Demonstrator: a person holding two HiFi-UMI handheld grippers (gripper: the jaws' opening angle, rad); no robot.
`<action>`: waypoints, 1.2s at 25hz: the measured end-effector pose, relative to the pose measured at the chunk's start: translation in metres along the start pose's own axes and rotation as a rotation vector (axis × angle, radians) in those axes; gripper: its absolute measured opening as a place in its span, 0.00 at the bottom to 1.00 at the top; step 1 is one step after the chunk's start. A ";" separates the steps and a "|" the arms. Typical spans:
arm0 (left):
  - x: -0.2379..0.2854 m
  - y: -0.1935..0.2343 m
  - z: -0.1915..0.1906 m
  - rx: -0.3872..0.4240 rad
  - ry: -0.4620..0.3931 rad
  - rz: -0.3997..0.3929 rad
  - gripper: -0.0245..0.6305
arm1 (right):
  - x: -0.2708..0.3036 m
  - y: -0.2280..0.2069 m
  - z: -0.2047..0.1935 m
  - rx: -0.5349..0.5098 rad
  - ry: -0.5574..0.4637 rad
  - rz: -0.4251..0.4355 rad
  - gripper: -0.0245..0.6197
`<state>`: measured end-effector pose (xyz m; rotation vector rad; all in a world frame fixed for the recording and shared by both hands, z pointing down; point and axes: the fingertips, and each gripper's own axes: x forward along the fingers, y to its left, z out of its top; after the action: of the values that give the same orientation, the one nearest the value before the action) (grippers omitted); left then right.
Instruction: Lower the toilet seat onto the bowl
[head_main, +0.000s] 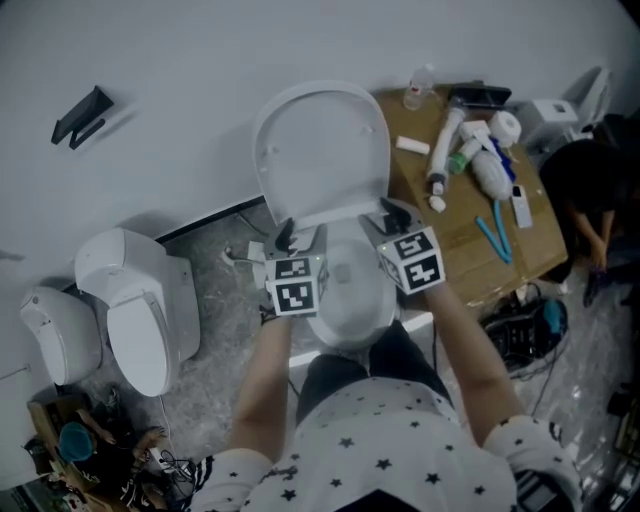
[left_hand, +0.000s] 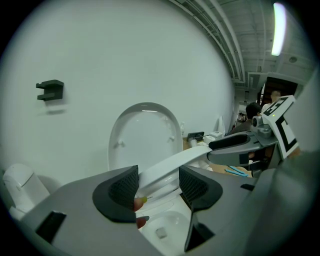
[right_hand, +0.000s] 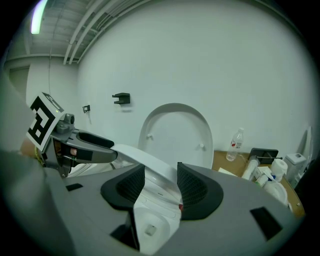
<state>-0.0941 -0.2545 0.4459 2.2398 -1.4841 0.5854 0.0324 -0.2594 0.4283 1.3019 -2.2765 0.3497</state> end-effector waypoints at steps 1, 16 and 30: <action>-0.001 -0.001 -0.002 0.002 0.001 -0.002 0.41 | -0.002 0.001 -0.001 -0.001 0.000 0.001 0.33; -0.020 -0.018 -0.028 0.026 0.015 -0.024 0.41 | -0.023 0.014 -0.028 -0.015 0.015 0.025 0.34; -0.042 -0.033 -0.065 0.030 0.064 0.007 0.41 | -0.047 0.035 -0.059 -0.046 0.058 0.113 0.35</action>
<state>-0.0864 -0.1753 0.4743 2.2178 -1.4617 0.6792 0.0390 -0.1805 0.4543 1.1290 -2.3008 0.3675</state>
